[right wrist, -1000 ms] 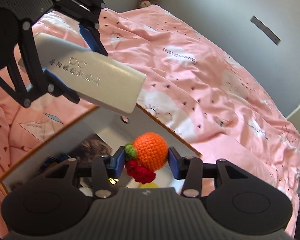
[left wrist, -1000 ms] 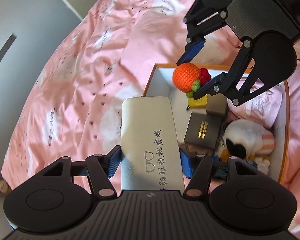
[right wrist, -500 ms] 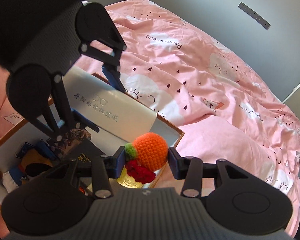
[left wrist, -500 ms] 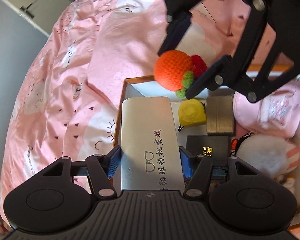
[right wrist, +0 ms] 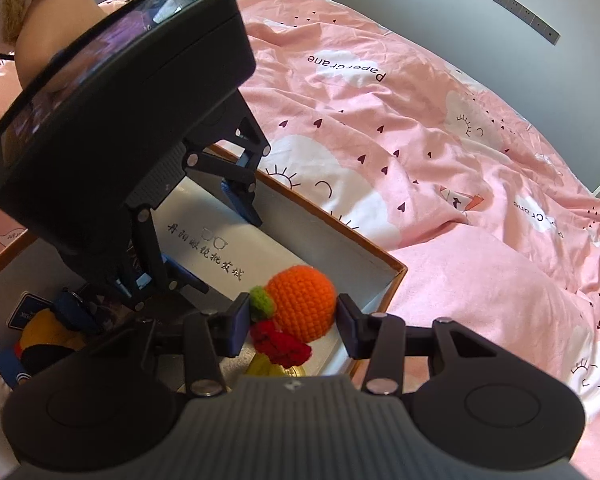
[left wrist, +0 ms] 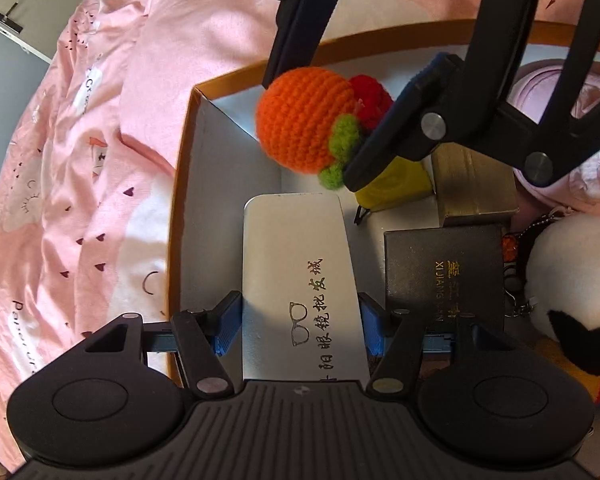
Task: Organize objects
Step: 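Lower the glasses case into the box with the left tool while the right tool lowers the fruit, then open both tools and lift them out of the box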
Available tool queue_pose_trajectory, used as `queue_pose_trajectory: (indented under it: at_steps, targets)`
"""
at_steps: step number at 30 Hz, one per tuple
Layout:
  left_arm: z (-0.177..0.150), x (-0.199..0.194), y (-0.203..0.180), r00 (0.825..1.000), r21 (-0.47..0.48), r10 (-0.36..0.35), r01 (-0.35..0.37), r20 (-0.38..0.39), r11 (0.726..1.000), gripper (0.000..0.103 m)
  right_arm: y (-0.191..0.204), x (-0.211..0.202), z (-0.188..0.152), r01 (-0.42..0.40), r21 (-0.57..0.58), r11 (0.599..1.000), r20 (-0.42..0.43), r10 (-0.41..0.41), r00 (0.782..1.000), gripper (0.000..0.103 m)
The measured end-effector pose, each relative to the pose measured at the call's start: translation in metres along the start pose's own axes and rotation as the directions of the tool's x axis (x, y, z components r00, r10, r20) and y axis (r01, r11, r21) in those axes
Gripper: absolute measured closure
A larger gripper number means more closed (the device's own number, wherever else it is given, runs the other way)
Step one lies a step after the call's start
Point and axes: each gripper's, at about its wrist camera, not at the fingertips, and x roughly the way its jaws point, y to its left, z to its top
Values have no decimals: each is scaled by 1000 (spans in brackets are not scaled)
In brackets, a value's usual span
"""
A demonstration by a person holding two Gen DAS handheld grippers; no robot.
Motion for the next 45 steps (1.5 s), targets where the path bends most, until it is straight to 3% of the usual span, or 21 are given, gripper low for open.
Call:
queue_pose_trajectory:
  at_steps: [8,17,25,34,39,45]
  targets:
    - [-7,12,-11,1000,97,16,-15,-3,995,33,-1,10,-4,12,-8,1000,-16,-12,1000,55]
    - [-12,8,-18,999,106,51,-50,-6,993,31,3,17,-8,22,-110,994,-9,-23,1000,55]
    - [-24,-23,-8,998,-45,14,-11,61,999,31,8,28,-6,69,-233,970,-34,-79,996,55]
    - [-37,-56,-9,995,-213,-3,25,101,977,31,18,57,-4,143,-383,913,-77,-186,979,55]
    - [-43,-61,-2,993,-330,17,22,115,944,31,17,61,-3,149,-387,910,-77,-193,978,45]
    - [-52,-72,13,989,-428,62,3,138,904,31,19,48,0,155,-362,919,-67,-191,979,44]
